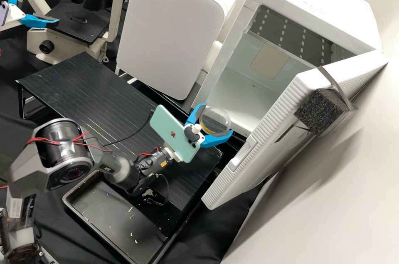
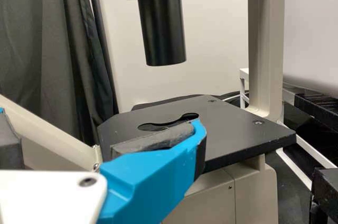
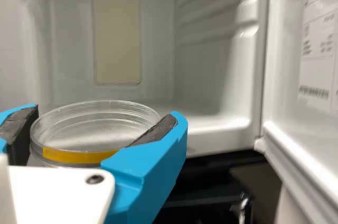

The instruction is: Place the petri dish in the incubator

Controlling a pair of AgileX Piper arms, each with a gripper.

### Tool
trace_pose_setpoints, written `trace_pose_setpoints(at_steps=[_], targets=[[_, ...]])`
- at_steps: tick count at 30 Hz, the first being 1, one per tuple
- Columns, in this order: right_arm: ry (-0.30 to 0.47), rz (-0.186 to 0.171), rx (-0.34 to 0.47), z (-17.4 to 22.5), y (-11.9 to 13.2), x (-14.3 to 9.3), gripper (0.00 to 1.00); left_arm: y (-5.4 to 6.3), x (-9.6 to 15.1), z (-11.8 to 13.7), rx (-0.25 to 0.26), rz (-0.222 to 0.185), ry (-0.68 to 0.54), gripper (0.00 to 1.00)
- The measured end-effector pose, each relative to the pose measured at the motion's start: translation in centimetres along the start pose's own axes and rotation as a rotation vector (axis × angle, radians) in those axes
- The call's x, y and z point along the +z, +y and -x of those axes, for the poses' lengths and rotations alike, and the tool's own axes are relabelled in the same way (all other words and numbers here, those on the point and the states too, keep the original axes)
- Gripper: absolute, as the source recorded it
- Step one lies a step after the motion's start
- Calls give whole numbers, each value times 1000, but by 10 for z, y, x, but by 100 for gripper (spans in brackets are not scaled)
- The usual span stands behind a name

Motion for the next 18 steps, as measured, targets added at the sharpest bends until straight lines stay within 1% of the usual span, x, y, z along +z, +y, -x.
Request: trace_pose_setpoints(at_steps=[4, 6, 8, 18], targets=[[36, 10, 39, -22, 7, 1, 0, 0, 0, 0, 0, 0, 0, 100], [44, 18, 48, -37, 10, 3, 0, 0, 0, 0, 0, 0, 0, 100], [35, 19, 55, -49, 12, 5, 0, 0, 0, 0, 0, 0, 0, 100], [-19, 21, -12, -102, -7, 16, 0, 0, 0, 0, 0, 0, 0, 100]])
